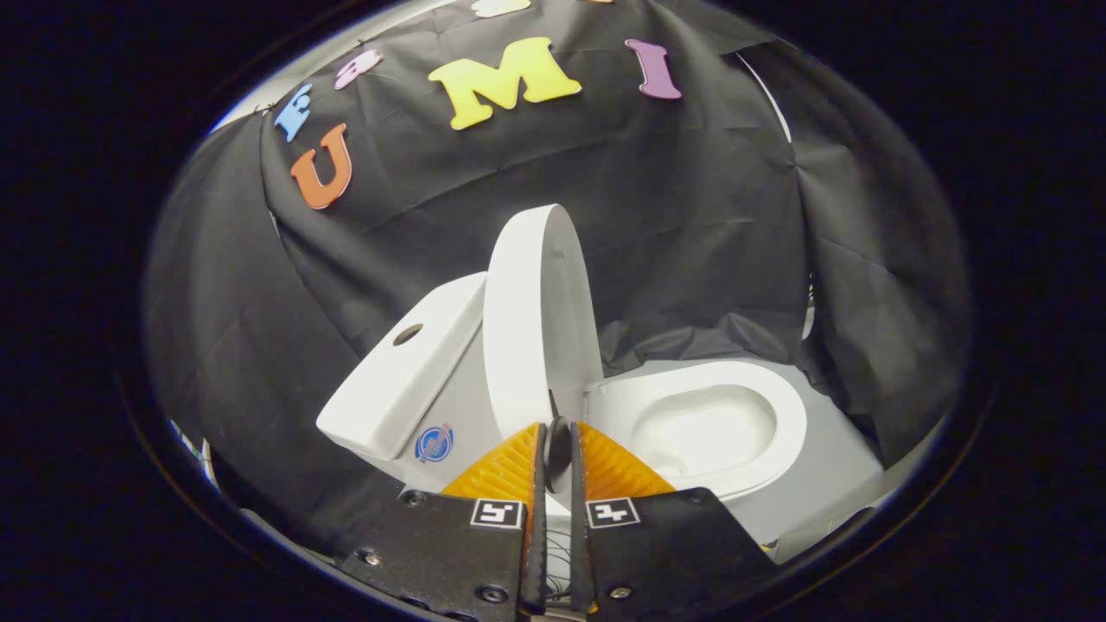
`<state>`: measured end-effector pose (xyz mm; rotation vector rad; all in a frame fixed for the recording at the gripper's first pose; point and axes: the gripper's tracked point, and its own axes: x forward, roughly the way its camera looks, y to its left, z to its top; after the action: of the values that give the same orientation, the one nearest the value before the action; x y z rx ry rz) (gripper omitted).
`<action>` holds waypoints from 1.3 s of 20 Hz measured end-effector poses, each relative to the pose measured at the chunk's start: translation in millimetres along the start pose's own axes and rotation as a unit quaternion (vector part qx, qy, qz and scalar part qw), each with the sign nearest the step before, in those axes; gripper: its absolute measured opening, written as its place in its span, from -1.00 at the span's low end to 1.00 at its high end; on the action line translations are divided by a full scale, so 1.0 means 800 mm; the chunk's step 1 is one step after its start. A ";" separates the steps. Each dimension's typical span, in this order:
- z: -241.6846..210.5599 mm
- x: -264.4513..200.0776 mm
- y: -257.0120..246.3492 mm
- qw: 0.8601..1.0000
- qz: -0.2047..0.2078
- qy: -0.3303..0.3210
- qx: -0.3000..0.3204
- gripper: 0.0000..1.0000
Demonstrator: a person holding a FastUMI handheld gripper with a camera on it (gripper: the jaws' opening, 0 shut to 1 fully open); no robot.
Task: Open the toilet lid.
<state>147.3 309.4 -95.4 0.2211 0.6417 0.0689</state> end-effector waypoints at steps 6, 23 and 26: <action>-0.003 0.005 0.024 1.000 0.002 -0.003 -0.029 -0.72; -0.018 0.020 0.087 0.994 0.023 -0.001 -0.104 -0.72; -0.017 0.020 0.090 0.993 0.019 -0.002 -0.113 -0.71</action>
<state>152.2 383.8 -99.0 0.0137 0.6198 0.1763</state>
